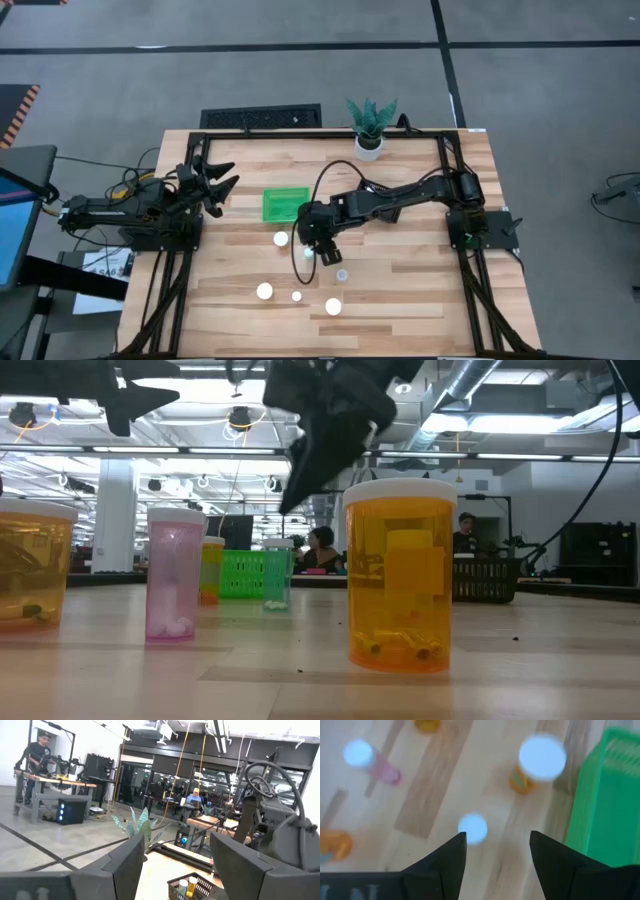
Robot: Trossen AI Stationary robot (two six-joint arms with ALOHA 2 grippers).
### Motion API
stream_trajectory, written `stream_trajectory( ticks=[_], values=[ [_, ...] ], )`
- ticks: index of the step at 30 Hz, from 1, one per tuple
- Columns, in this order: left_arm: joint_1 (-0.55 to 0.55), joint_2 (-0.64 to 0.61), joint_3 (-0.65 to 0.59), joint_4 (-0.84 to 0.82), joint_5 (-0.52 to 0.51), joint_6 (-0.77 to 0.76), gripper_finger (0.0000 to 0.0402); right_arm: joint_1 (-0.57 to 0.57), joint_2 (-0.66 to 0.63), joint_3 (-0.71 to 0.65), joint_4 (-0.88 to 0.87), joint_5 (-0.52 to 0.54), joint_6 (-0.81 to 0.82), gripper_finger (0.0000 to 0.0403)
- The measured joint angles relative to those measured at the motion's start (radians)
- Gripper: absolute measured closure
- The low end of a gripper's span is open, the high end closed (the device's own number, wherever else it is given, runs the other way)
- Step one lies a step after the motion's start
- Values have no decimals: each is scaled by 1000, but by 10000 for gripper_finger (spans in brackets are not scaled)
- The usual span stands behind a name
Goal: Pick and place medicine bottles into bin by pill shape (circle, oval)
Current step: Put the blue tablet bottle into the black basket
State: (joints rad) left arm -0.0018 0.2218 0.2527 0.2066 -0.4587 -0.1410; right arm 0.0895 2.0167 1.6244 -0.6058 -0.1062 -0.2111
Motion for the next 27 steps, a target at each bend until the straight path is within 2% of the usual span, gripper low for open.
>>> stream_trajectory(
  ticks=[18,27],
  values=[
    [0,0,0,-15,-1,-1,182,41,3,-27,114,-2,28,178],
    [0,0,0,-13,1,-2,182,42,85,-26,111,-27,56,178]
  ],
)
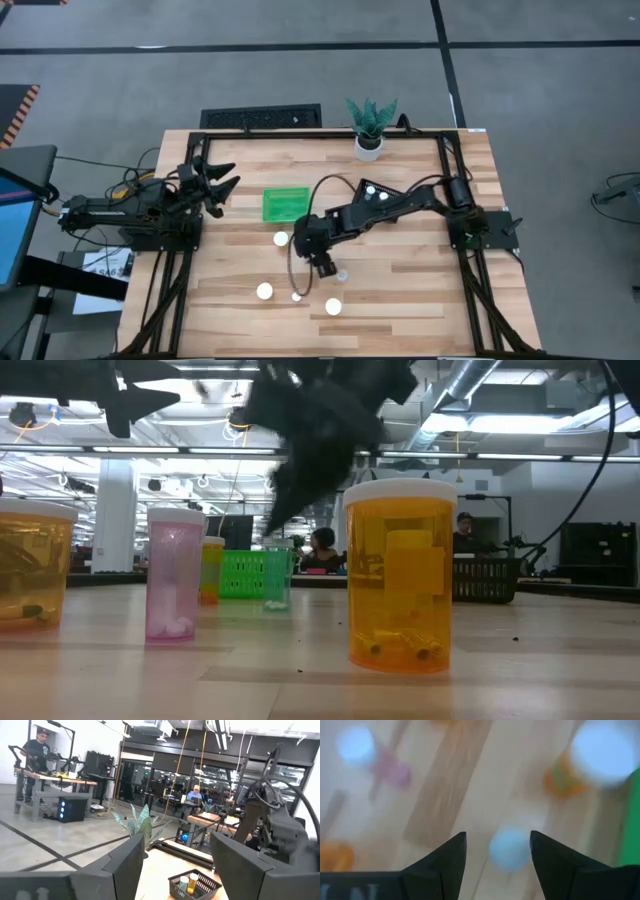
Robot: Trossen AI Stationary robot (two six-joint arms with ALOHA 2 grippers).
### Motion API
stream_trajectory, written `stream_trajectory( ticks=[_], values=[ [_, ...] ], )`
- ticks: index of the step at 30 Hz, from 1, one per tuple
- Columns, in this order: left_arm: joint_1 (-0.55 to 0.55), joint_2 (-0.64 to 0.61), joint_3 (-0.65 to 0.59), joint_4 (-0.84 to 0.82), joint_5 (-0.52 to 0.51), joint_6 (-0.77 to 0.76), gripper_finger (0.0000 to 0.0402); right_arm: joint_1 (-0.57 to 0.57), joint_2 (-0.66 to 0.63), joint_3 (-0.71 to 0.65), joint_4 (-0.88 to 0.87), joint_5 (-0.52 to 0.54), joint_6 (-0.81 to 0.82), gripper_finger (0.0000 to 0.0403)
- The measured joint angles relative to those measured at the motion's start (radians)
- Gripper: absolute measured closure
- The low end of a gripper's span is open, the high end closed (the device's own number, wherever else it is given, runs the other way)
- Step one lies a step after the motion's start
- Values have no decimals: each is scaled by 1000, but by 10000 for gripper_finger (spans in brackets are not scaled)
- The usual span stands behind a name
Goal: Pick and place medicine bottles into bin by pill shape (circle, oval)
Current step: Put the blue tablet bottle into the black basket
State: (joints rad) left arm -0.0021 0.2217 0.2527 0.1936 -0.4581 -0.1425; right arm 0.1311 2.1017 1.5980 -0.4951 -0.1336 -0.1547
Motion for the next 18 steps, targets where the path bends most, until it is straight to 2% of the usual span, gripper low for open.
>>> stream_trajectory(
  ticks=[10,18],
  values=[
    [0,0,0,3,-1,-3,182,-1,14,-1,1,-3,-7,182],
    [0,0,0,1,-2,-3,182,-1,13,-1,-7,-3,-10,232]
  ],
)
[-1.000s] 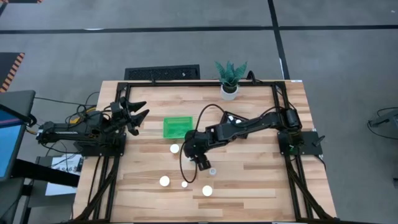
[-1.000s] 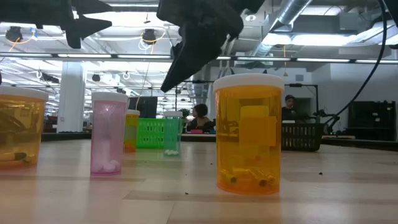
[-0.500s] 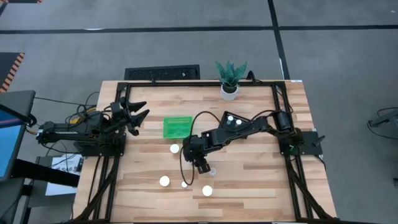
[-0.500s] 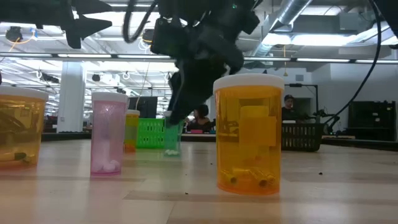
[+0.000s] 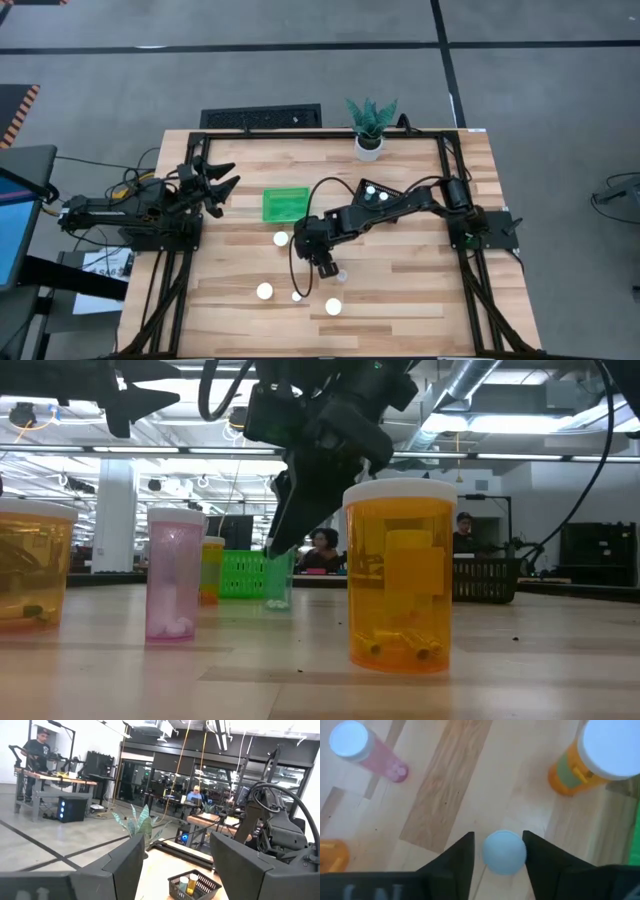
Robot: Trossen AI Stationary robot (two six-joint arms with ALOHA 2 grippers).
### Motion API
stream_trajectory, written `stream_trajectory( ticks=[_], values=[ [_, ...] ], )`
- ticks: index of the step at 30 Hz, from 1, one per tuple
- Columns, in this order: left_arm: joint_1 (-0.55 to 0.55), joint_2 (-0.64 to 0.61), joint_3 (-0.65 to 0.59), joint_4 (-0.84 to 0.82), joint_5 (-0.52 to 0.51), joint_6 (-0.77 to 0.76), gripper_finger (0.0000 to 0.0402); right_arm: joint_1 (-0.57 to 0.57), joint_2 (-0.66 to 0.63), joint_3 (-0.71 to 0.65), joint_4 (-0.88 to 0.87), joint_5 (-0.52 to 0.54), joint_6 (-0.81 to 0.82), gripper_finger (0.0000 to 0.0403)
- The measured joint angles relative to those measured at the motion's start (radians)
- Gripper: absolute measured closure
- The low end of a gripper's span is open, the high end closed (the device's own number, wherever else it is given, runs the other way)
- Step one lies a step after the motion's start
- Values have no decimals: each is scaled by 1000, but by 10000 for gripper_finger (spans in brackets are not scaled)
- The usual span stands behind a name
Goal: Pick and place medicine bottles into bin by pill shape (circle, oval)
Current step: Put the blue tablet bottle into the black basket
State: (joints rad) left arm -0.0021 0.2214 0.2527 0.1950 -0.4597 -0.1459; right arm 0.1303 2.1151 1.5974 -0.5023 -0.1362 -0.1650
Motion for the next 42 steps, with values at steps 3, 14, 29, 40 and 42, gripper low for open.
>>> stream_trajectory(
  ticks=[3,14,29,40,42],
  values=[
    [0,0,0,-3,0,0,182,0,0,0,-2,1,0,260],
    [0,0,0,-3,0,0,182,-10,-73,0,-133,2,-1,278],
    [0,0,0,-6,0,0,182,-177,-571,-218,-410,43,66,275],
    [0,0,0,-5,0,5,182,-361,-786,-622,-86,83,113,279],
    [0,0,0,-5,0,5,182,-383,-765,-625,-90,83,113,278]
  ],
)
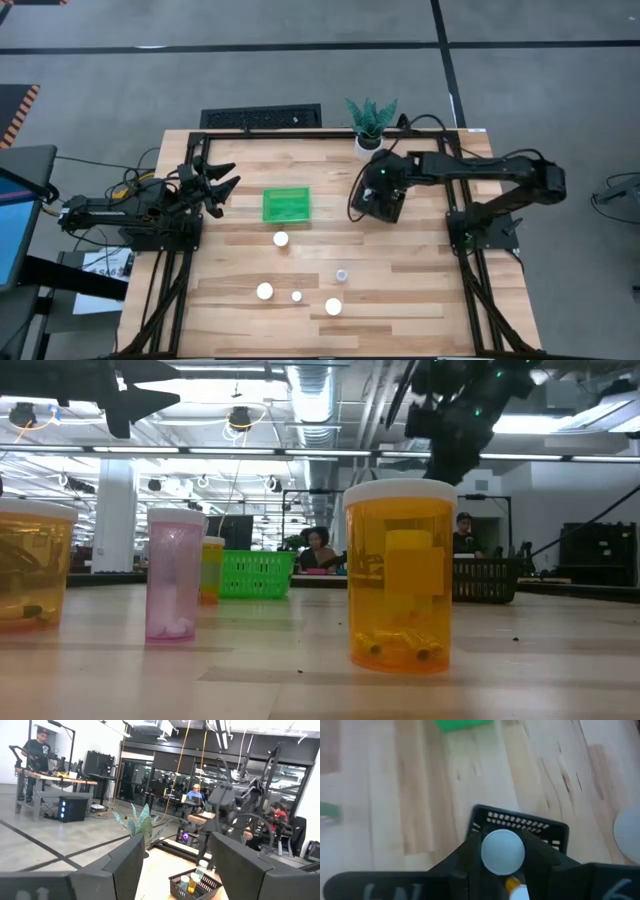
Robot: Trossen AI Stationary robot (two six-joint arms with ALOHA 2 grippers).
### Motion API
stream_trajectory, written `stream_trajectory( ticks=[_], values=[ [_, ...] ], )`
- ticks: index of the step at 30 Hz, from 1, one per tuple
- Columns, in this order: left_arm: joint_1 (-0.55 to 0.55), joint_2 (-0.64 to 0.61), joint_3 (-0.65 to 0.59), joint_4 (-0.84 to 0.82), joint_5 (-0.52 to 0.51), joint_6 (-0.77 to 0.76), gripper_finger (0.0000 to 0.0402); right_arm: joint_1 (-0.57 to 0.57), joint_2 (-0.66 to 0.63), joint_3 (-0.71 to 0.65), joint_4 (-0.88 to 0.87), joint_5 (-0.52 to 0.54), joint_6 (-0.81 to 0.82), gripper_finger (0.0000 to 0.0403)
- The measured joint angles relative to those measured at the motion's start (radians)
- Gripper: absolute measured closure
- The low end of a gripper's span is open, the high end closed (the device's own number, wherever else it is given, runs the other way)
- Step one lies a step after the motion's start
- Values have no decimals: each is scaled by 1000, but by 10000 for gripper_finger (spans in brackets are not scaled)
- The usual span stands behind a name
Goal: Pick and place medicine bottles into bin by pill shape (circle, oval)
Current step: Put the blue tablet bottle into the black basket
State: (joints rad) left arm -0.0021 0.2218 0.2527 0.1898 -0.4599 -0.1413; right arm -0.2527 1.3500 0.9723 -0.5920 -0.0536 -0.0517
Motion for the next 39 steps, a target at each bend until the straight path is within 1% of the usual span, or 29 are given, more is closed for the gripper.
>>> stream_trajectory(
  ticks=[5,11,16,27,39],
  values=[
    [0,0,0,0,0,0,182,-19,67,-1,3,-17,3,275],
    [0,0,0,0,0,0,182,8,138,-1,4,-34,19,275],
    [0,0,0,0,0,0,182,25,177,0,16,-35,2,274],
    [0,0,0,2,0,-1,182,-18,194,0,28,-36,-10,270],
    [0,0,0,2,0,-1,182,-18,194,0,57,-53,-29,269]
  ],
)
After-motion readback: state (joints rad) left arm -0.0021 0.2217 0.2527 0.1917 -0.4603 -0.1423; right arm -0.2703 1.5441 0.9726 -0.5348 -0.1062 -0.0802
